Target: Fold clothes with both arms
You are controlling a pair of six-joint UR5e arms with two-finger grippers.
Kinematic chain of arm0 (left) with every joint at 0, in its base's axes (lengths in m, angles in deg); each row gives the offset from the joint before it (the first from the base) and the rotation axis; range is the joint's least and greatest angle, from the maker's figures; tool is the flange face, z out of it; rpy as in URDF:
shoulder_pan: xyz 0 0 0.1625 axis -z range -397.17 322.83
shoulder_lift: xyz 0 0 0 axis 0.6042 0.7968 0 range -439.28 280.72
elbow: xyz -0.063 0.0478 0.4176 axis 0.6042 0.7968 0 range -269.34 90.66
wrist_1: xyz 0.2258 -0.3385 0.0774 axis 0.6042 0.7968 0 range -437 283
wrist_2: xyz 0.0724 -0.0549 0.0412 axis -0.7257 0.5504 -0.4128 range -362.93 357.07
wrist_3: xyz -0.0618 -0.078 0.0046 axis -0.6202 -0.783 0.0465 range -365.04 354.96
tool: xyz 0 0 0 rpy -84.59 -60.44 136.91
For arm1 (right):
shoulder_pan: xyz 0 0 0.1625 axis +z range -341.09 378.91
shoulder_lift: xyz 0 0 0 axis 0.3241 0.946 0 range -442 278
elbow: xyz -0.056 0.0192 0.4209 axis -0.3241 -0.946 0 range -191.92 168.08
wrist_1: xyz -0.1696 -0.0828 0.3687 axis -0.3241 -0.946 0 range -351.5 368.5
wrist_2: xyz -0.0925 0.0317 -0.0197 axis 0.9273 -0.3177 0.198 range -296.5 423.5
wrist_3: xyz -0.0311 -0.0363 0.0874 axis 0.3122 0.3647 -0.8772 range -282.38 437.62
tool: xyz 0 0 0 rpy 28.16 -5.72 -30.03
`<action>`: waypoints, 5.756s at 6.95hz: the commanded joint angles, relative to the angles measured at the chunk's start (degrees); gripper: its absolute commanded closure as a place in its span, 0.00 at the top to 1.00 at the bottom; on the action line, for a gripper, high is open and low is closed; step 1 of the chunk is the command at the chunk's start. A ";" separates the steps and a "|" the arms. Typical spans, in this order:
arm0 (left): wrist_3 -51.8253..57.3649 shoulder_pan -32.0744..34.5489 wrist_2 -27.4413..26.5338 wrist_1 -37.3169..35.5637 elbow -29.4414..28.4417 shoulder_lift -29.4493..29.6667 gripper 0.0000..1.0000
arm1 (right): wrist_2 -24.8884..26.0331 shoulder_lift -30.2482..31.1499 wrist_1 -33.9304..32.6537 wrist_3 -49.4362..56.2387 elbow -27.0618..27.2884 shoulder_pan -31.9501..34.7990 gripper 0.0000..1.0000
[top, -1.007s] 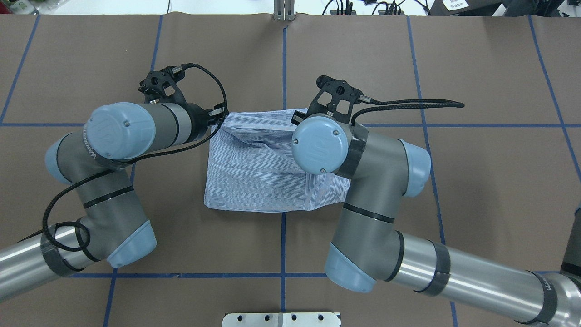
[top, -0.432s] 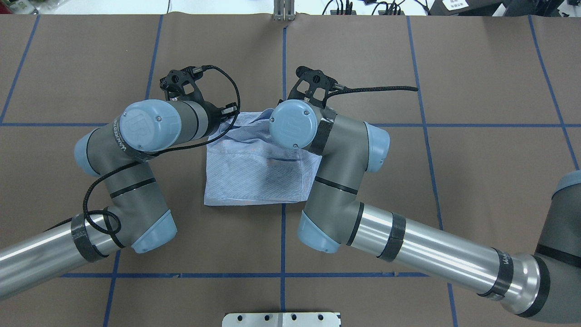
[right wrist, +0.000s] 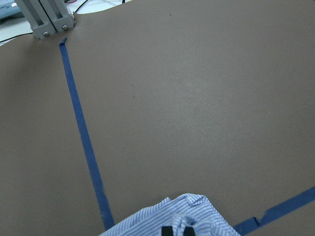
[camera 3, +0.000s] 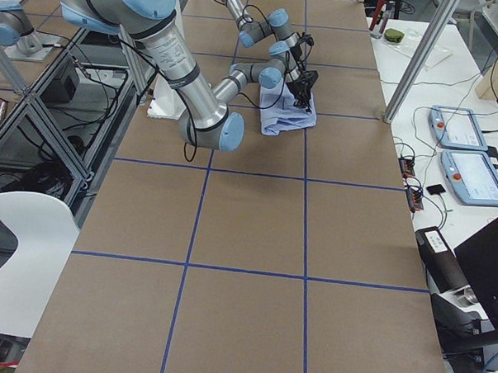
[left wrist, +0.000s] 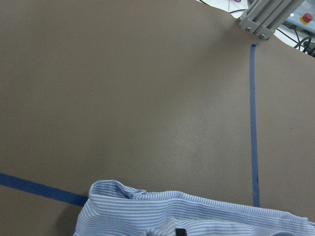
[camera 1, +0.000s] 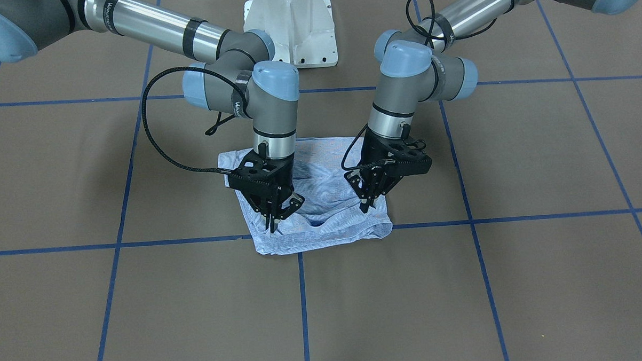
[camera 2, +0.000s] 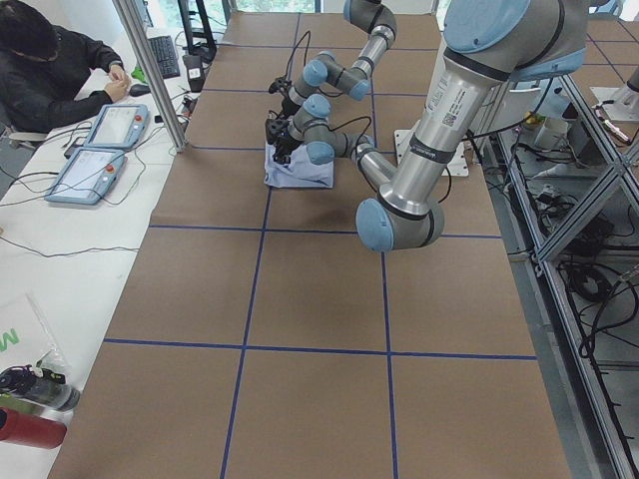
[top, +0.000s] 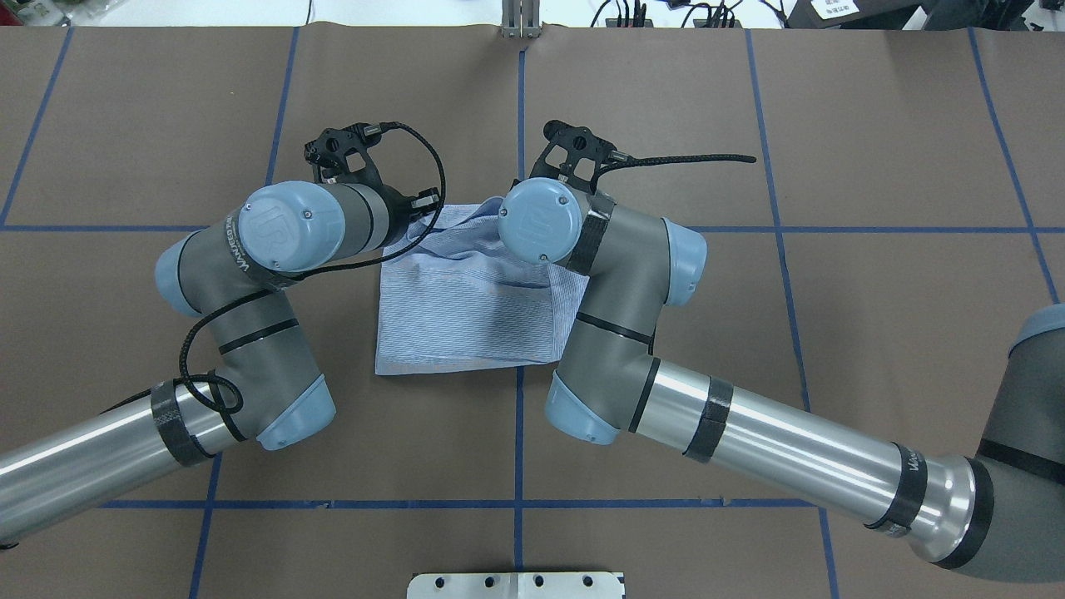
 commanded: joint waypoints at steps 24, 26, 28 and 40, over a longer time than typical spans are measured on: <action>47.12 14.95 18.13 0.96 20.99 -24.43 1.00 | -27.16 30.74 -13.82 57.64 34.63 23.29 0.99; 47.14 14.96 18.22 1.04 20.99 -24.43 1.00 | -42.92 42.53 -13.82 87.36 34.32 41.51 1.00; 48.54 17.66 25.21 0.96 20.99 -25.31 1.00 | -51.34 52.31 -13.64 102.41 31.87 54.74 1.00; 92.48 58.03 39.82 -33.00 11.49 -37.18 1.00 | -53.29 62.20 -13.64 103.62 26.58 59.98 1.00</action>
